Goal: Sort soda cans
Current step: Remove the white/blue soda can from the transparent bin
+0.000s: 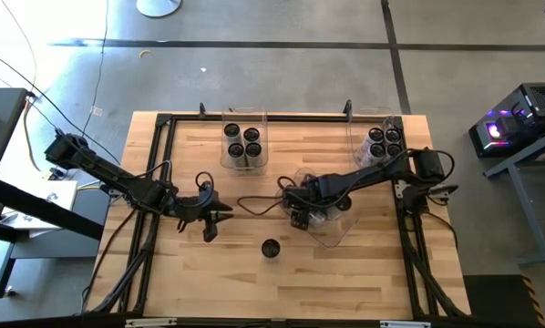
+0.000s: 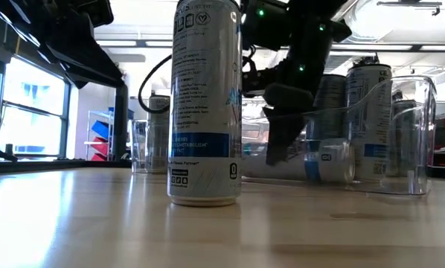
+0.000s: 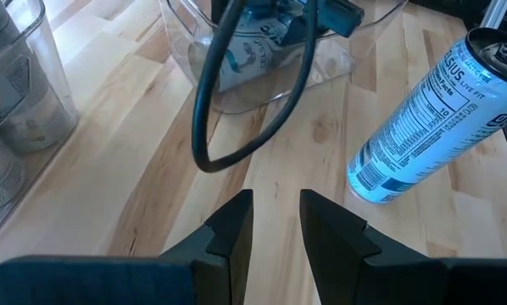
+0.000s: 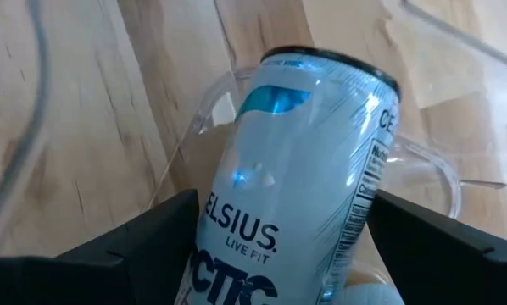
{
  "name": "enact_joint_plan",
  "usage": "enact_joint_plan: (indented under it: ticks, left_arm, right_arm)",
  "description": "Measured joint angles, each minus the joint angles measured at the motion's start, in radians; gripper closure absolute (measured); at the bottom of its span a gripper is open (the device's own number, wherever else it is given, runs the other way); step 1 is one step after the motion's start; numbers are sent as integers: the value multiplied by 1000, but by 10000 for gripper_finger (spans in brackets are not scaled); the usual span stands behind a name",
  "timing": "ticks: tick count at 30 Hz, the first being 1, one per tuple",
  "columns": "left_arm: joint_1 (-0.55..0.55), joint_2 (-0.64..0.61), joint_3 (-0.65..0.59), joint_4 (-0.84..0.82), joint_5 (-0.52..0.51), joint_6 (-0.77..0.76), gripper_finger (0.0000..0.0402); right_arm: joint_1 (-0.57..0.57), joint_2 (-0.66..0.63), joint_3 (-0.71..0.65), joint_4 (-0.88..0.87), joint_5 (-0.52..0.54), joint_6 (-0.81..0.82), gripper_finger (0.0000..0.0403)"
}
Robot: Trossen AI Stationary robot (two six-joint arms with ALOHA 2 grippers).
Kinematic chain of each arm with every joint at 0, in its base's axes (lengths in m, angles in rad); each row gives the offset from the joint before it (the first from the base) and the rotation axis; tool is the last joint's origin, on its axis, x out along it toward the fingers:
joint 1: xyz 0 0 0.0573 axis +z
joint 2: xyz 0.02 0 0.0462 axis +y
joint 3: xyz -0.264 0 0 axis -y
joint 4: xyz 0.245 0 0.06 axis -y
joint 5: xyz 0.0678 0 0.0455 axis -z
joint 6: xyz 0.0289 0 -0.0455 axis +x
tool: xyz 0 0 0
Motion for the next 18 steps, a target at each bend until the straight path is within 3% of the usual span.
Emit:
enact_joint_plan:
  ticks: [5, 13, 18]
  left_arm:
    - [0, 0, 0, 0, -4, 0, 310]
    - [-1, 0, 0, 0, -6, 0, 310]
    - [-1, 0, 0, 0, -7, -1, 310]
  right_arm:
    - [-17, -2, -22, 18, -31, 12, 87]
    - [-19, -3, -24, 34, -39, 36, 159]
    - [-9, 6, 35, -29, -34, 71, 163]
